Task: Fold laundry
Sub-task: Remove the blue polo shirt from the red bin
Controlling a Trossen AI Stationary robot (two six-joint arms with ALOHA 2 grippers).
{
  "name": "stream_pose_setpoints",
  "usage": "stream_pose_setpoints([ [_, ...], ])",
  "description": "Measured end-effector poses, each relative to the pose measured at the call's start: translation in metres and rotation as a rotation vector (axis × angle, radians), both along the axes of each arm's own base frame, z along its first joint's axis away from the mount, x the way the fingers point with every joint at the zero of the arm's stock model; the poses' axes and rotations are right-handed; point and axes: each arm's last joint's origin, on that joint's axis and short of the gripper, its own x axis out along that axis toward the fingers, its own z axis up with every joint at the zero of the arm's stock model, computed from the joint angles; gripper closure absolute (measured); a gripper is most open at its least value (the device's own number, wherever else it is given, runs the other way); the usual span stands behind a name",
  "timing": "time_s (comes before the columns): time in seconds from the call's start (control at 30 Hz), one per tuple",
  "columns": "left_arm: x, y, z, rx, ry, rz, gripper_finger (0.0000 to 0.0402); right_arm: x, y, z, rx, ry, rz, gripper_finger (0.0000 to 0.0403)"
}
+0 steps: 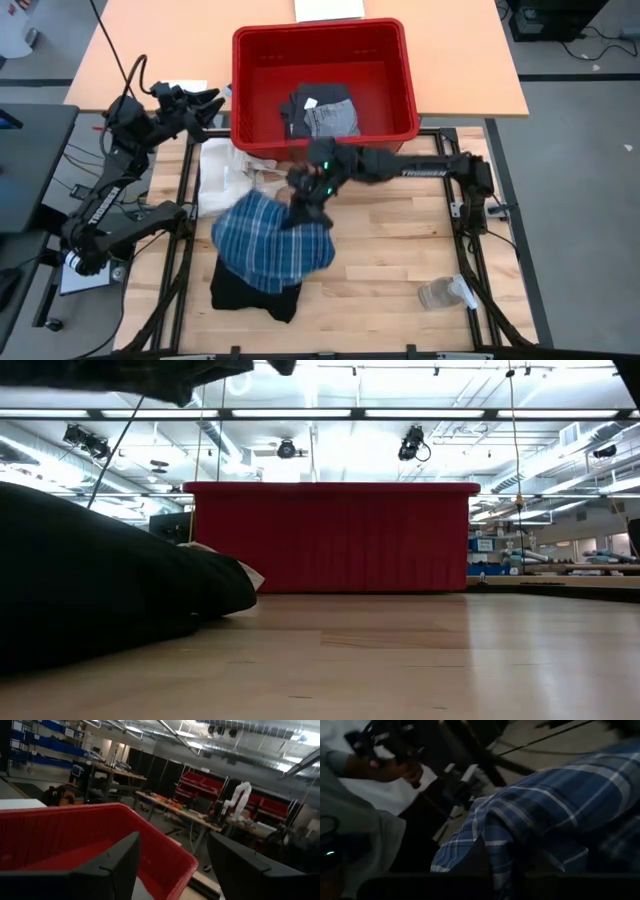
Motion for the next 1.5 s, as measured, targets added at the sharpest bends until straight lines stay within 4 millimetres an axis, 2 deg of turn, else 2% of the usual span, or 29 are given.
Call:
stream_pose_setpoints([
  [0.27, -0.003, -0.006, -0.003, -0.089, -0.020, -0.014, 0.0169, 0.006, 0.051, -0.038, 0.032, -0.098, -0.009, 0.0376],
  [0.47, -0.003, -0.005, -0.005, -0.124, -0.014, -0.015, 0.0169, 0.010, 0.070, -0.056, 0.031, -0.165, -0.149, 0.0376],
  [0.63, -0.003, -0.005, -0.005, -0.123, -0.014, -0.015, 0.0169, 0.040, 0.074, -0.086, 0.141, -0.155, -0.143, 0.0376],
  [0.73, -0.003, -0.005, -0.005, -0.123, -0.014, -0.015, 0.0169, 0.058, 0.075, -0.090, 0.165, -0.172, -0.113, 0.0376],
  [0.87, -0.003, -0.005, -0.005, -0.123, -0.013, -0.015, 0.0169, 0.072, 0.070, -0.091, 0.167, -0.195, -0.084, 0.0376],
  [0.97, -0.003, -0.005, -0.005, -0.121, -0.010, -0.027, 0.0169, 0.078, 0.064, -0.105, 0.162, -0.172, -0.080, 0.0376],
  [1.03, -0.003, -0.006, -0.005, -0.123, -0.007, -0.037, 0.0169, 0.077, 0.060, -0.117, 0.158, -0.103, -0.081, 0.0376],
  [1.17, -0.002, -0.006, -0.006, -0.123, -0.001, -0.058, 0.0169, 0.071, 0.055, -0.161, 0.125, 0.170, -0.141, 0.0373],
  [1.23, -0.002, -0.007, -0.006, -0.122, 0.001, -0.070, 0.0169, 0.066, 0.052, -0.184, 0.114, 0.320, -0.163, 0.0347],
  [1.3, -0.002, -0.007, -0.006, -0.122, 0.003, -0.078, 0.0169, 0.059, 0.050, -0.196, 0.115, 0.438, -0.133, 0.0302],
  [1.5, -0.002, -0.007, -0.006, -0.116, 0.007, -0.080, 0.0169, 0.049, 0.042, -0.205, 0.092, 0.598, -0.126, 0.0158],
])
